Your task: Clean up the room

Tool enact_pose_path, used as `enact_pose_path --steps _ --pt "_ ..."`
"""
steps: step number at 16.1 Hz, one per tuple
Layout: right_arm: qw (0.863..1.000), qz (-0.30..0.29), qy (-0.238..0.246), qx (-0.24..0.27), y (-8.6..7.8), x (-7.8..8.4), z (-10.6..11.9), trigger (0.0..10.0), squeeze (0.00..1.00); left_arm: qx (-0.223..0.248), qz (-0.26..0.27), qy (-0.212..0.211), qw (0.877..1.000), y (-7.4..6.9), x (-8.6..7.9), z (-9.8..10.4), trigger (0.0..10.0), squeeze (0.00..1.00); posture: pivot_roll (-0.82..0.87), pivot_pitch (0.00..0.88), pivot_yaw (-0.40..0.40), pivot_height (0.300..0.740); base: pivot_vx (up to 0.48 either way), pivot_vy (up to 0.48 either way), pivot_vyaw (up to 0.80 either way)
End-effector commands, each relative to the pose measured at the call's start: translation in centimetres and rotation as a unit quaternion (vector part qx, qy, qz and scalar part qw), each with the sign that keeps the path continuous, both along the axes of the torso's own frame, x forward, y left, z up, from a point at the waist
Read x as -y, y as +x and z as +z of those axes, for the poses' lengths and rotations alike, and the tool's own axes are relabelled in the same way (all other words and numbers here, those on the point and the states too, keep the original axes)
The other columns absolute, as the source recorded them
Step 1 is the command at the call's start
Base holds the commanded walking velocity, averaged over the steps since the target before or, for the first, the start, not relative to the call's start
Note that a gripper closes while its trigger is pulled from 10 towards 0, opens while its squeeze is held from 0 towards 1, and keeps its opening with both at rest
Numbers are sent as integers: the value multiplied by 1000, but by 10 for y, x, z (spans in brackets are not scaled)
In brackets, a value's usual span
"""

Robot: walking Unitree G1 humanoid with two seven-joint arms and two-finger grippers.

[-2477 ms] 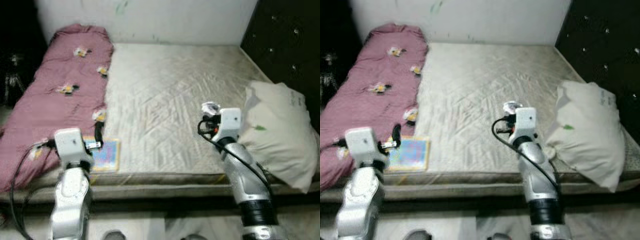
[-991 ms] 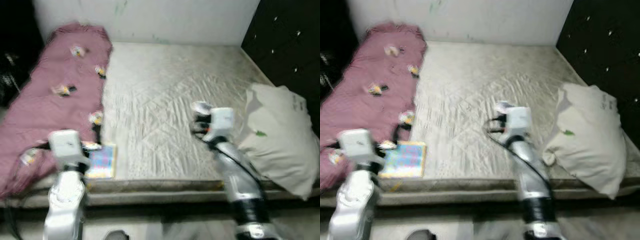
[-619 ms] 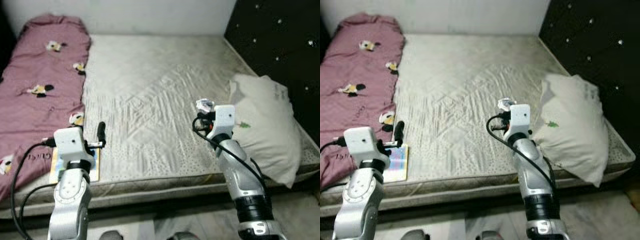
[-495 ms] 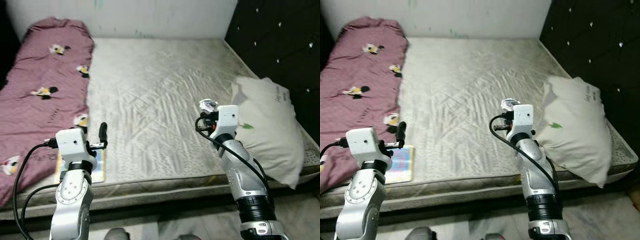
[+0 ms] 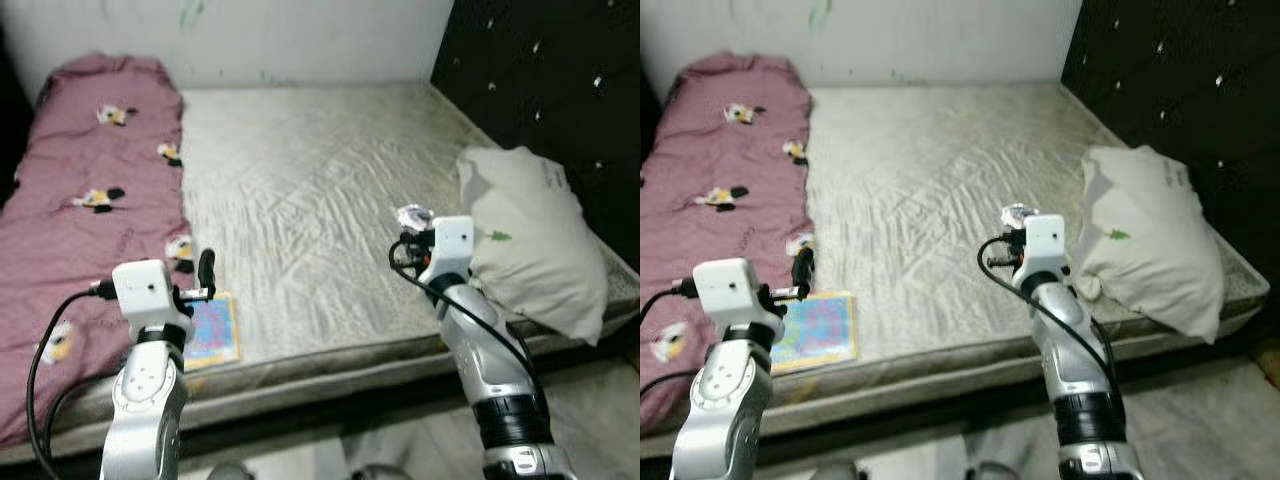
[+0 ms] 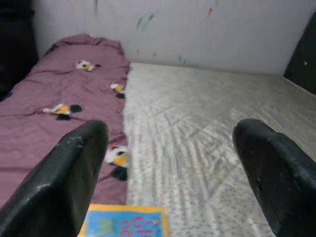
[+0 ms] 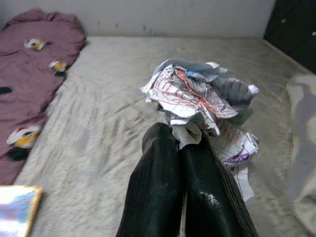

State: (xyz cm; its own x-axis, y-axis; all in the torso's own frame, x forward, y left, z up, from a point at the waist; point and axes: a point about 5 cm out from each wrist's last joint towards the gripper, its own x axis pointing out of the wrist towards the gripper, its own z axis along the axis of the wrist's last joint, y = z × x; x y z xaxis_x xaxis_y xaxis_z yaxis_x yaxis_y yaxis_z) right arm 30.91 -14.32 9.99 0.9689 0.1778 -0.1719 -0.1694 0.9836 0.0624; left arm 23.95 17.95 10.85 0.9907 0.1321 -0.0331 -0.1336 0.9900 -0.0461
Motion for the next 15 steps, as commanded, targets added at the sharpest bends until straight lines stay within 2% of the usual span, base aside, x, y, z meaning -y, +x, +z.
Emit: enact_pose_path --steps 1,15 --pt "1000 12 3 14 5 -6 8 10000 0 1 9 7 1000 0 -5 1 10000 0 8 0 -58 740 0 480 0" --pt "1000 27 8 13 6 -9 8 10000 0 4 15 9 1000 1 -5 1 10000 0 2 0 -62 740 0 480 0"
